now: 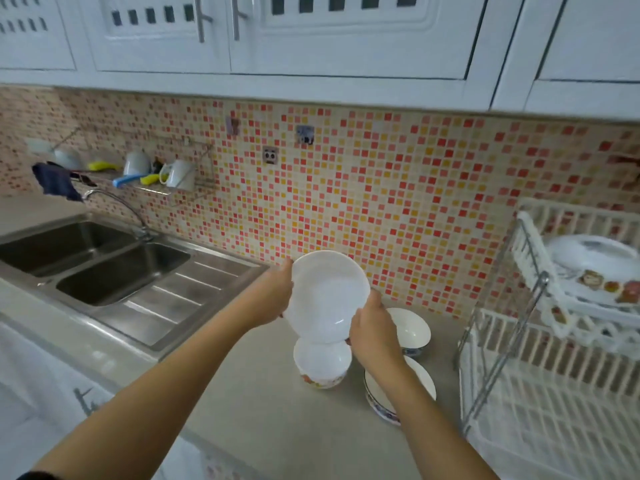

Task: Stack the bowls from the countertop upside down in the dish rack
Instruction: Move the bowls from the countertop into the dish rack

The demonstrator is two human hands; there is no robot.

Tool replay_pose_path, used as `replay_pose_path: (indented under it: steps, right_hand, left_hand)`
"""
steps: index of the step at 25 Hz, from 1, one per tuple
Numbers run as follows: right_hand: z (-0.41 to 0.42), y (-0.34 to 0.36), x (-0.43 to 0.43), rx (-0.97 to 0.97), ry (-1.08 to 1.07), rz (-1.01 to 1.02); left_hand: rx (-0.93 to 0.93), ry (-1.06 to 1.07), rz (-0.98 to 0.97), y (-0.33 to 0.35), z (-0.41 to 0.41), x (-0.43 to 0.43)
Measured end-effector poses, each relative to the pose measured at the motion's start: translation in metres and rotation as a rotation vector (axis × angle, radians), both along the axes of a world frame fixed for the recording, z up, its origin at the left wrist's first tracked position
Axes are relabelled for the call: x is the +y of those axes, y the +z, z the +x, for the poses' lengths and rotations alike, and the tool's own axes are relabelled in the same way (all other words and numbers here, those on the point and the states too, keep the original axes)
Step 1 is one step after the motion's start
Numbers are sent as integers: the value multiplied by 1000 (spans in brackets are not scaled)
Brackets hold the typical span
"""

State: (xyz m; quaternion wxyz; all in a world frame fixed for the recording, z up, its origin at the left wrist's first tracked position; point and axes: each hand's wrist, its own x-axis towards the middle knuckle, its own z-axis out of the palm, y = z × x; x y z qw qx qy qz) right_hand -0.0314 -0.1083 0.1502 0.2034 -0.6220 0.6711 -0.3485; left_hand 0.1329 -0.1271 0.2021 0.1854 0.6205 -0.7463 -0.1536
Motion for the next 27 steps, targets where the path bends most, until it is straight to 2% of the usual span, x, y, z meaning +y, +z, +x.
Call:
replay_pose_path:
  steps: [3, 6, 9, 11, 13, 17, 20, 24, 27]
  right_hand:
    - [-46, 58, 7, -50, -95, -231]
    - [-98, 105, 20, -79, -125, -417]
    - [-162, 147, 41, -92, -112, -516]
    - [-205, 166, 54, -34, -47, -514]
    - [-247, 174, 65, 81, -6, -501]
    - [-311, 171, 71, 394, -98, -564]
    - [-351, 165, 63, 484, -121, -588]
    - [-393, 161, 51, 533, 39, -322]
    - [-410, 155, 40, 575, 82, -222]
  left_hand:
    - [88, -105, -243, 60, -52, 13]
    - [179, -175, -420, 91, -97, 12]
    - [302, -318, -577, 106, -149, 14]
    - [352, -415, -640, 111, -183, 13]
    - [330, -512, -631, 113, -213, 6]
    - [304, -773, -644, 118, -267, -10]
    - [318, -849, -602, 124, -308, -18]
    - [220, -823, -520, 120, -343, -46]
    - [201, -815, -386, 108, -357, -60]
